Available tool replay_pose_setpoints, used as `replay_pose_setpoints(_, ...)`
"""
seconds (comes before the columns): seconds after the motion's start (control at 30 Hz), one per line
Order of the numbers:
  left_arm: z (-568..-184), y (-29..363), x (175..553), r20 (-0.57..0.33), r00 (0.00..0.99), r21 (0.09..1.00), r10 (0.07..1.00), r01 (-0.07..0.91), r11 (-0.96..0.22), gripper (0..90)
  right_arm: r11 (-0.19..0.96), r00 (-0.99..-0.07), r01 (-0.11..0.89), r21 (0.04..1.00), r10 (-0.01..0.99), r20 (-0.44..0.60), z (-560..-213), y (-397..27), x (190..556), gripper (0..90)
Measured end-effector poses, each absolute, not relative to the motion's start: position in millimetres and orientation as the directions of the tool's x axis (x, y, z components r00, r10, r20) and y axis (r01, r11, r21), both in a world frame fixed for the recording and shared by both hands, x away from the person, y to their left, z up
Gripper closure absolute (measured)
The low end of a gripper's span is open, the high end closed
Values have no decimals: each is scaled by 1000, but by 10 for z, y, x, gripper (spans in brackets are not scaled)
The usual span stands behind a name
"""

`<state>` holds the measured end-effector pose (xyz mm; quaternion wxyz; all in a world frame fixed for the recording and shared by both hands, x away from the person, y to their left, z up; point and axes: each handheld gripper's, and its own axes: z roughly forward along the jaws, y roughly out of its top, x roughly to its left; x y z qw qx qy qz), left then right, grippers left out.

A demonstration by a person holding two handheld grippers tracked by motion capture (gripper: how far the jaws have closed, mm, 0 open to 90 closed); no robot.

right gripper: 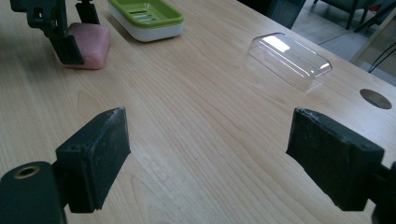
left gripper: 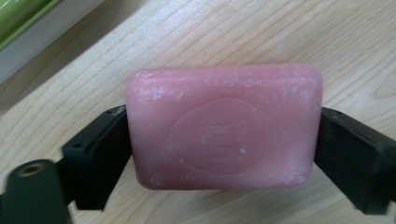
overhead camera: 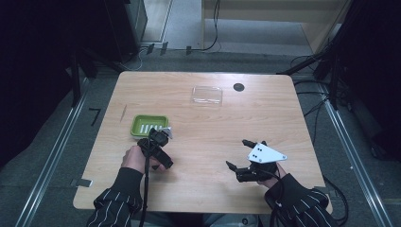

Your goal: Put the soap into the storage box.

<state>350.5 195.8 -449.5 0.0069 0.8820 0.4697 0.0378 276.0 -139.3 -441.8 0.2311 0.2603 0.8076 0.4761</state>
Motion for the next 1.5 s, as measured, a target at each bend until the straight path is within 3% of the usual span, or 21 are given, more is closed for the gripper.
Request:
replay_pose_setpoints(1.03,-4583,1985,3506,42,552,59,833,831,-554,135,409,-758,198,891,640,-125,-4415,-1396,2759,137)
replay_pose_setpoints(1.5,-4397,2095,3521,47,527,103,849,842,-529,137,412,-759,197,890,638,-127,-4417,-1392,2760,137)
